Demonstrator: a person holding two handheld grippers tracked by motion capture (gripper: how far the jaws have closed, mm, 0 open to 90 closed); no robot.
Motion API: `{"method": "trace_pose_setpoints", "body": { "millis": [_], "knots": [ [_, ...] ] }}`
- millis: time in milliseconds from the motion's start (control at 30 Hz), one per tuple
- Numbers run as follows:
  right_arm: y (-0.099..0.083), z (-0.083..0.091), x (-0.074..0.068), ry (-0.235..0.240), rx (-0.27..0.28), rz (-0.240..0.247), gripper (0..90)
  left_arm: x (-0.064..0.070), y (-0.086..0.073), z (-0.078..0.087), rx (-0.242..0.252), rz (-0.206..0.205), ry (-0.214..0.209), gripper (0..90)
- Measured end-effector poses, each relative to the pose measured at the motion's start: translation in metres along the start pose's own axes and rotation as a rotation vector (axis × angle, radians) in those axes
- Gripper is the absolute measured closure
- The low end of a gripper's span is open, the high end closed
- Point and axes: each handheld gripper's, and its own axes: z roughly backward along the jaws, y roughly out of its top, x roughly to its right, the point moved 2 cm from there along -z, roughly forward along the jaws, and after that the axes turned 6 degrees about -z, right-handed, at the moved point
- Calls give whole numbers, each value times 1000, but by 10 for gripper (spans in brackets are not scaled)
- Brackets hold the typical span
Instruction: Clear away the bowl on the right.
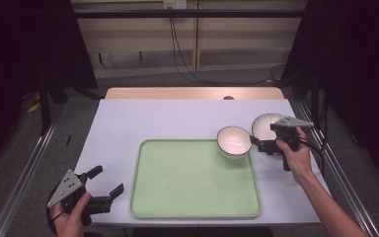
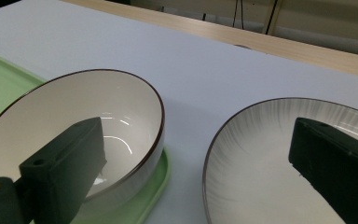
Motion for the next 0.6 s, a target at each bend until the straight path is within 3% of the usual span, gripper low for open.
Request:
{"method": "trace_pose_setpoints", "body": {
  "millis": [367, 600],
  "knots": [
    [-13, 28, -7, -3, 13, 19, 27, 0, 0, 0, -1, 1, 0, 11],
    [-18, 43, -9, 11, 40, 2, 27, 0, 0, 0, -2, 1, 0, 12]
  ]
}}
